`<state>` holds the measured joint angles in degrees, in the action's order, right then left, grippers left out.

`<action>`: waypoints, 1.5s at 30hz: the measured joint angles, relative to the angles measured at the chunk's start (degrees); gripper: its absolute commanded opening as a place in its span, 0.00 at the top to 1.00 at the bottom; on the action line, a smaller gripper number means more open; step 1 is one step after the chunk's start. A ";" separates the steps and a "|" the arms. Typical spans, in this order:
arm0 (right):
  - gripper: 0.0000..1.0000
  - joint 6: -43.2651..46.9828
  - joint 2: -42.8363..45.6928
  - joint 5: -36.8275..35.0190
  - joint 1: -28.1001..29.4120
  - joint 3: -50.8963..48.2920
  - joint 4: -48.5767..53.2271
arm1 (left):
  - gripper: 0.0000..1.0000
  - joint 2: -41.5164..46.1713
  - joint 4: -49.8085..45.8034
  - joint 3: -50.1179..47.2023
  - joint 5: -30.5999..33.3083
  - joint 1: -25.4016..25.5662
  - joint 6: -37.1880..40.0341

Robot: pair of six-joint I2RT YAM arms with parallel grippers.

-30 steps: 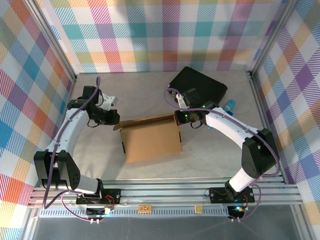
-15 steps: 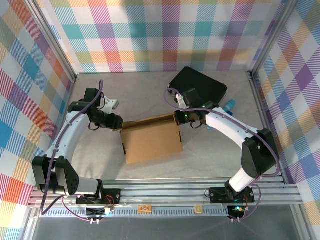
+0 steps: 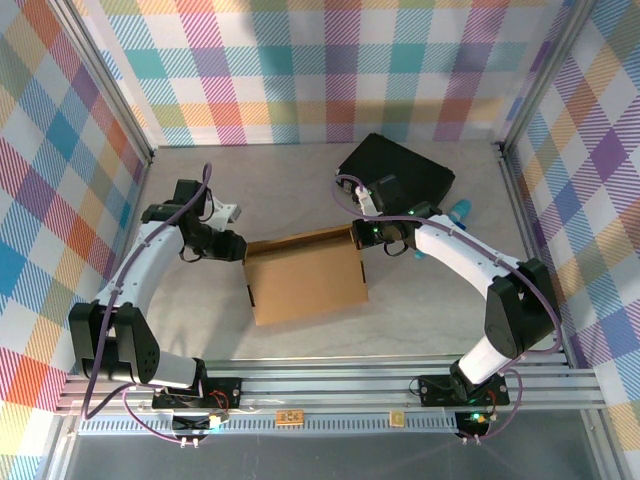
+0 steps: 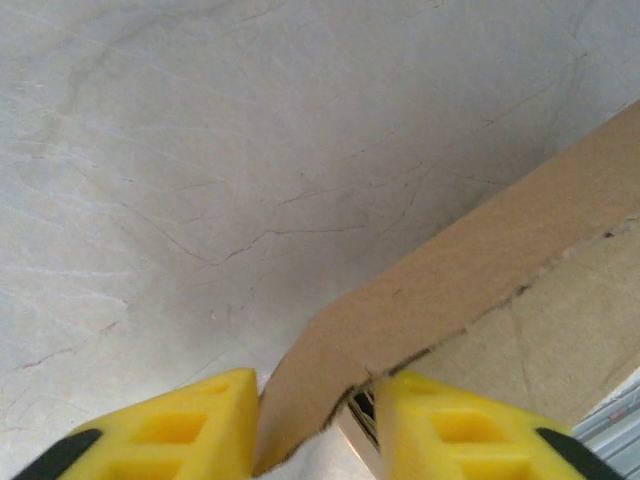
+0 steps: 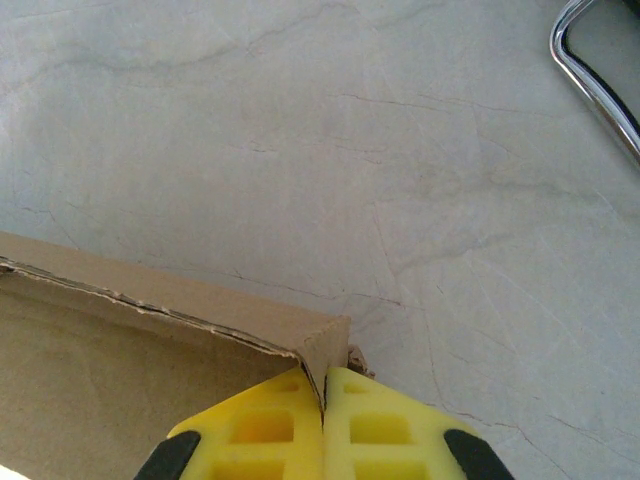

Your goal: Fold the paper box

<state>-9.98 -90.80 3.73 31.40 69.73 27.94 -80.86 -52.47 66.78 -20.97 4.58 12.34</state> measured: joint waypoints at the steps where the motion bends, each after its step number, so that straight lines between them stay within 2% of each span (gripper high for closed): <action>1: 1.00 0.00 0.02 0.00 0.00 0.00 0.00 | 0.76 -0.48 0.26 0.00 -0.04 0.00 -0.17; 6: 1.00 -0.02 0.11 -0.02 0.00 0.00 0.00 | 0.93 -2.08 0.57 0.00 -1.09 0.00 -1.14; 10: 1.00 -0.04 0.31 -0.13 0.00 0.00 -0.11 | 1.00 -2.29 0.07 1.57 -1.95 0.02 -2.91; 27: 1.00 -0.70 0.66 -1.95 0.17 -0.42 -2.23 | 1.00 -8.02 -8.04 12.04 -2.38 1.31 -17.16; 45: 1.00 -0.70 0.66 -4.07 0.66 -0.42 -2.43 | 1.00 -15.34 -17.44 22.67 -2.38 2.16 -25.18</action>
<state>-10.68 -90.15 -0.34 32.05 69.32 25.52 -96.20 -69.91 89.45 -23.35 6.74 -12.84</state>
